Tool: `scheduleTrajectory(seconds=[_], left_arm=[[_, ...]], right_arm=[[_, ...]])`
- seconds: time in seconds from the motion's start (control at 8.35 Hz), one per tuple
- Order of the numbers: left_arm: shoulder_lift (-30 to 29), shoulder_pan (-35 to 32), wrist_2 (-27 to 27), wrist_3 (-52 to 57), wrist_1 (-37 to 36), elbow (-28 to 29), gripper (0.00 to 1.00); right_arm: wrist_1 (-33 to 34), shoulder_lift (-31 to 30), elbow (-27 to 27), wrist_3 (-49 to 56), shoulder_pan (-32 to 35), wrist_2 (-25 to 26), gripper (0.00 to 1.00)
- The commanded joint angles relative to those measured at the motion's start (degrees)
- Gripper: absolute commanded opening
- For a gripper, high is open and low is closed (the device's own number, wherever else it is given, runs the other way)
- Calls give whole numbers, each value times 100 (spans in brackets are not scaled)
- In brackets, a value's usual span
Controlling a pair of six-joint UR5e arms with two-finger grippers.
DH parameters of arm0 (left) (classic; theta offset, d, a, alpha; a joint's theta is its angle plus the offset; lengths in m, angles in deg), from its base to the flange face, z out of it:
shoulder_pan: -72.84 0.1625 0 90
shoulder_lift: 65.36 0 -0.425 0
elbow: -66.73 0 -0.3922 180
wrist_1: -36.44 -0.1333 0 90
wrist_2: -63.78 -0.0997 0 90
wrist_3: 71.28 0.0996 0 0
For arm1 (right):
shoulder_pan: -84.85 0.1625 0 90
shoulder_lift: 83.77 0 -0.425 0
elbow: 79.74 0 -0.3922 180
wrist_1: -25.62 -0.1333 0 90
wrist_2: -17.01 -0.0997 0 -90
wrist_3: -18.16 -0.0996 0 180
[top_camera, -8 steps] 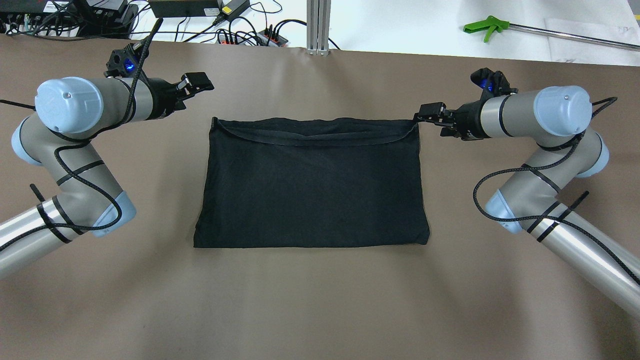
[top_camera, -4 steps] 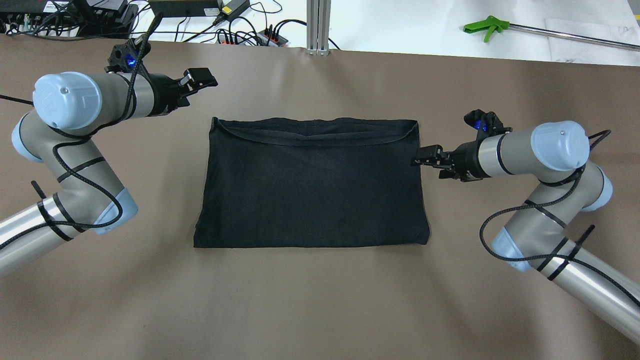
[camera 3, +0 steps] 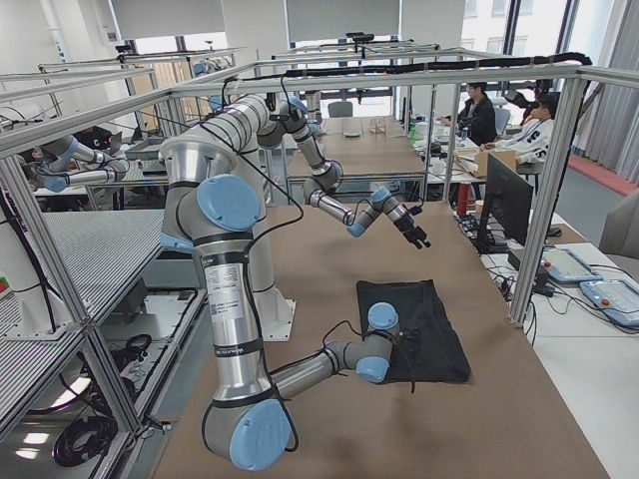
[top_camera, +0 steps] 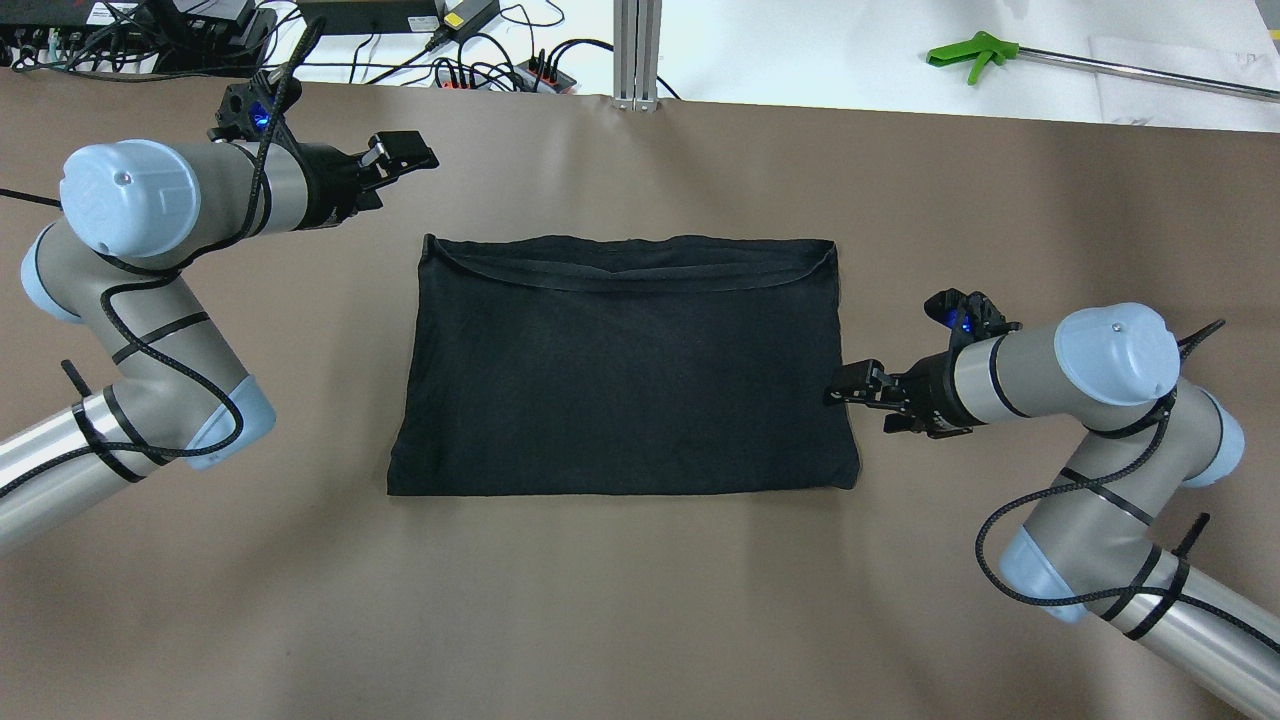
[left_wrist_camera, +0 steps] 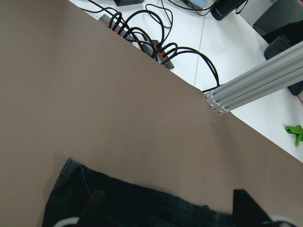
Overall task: Fold clothes
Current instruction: 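Withdraw both grippers away from the folded shirt, then move the right gripper to the shirt corner nearest it and grasp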
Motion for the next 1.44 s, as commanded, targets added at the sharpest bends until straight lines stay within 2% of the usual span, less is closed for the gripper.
scheduleTrajectory(seconds=[0.0, 0.36, 0.6, 0.72, 0.84, 0.96, 1.32], left_arm=[[-8, 14, -8, 0, -1, -8, 94], [1, 32, -8, 9, 8, 18, 94], [1, 41, -8, 18, 8, 27, 94], [1, 41, -8, 26, 8, 27, 94], [1, 41, -8, 26, 8, 36, 94], [1, 41, -8, 26, -1, 36, 94], [9, 41, -8, 96, -1, 62, 94]], right_arm=[[70, -144, 26, -32, -251, 70, 94], [70, -109, -105, -23, -621, 413, 93], [62, -109, -149, -14, -639, 483, 68], [62, -100, -141, -14, -639, 474, 43], [53, -92, -141, -14, -639, 466, 11], [70, -74, -141, -14, -648, 466, 0], [27, -48, -89, -14, -683, 361, 0]])
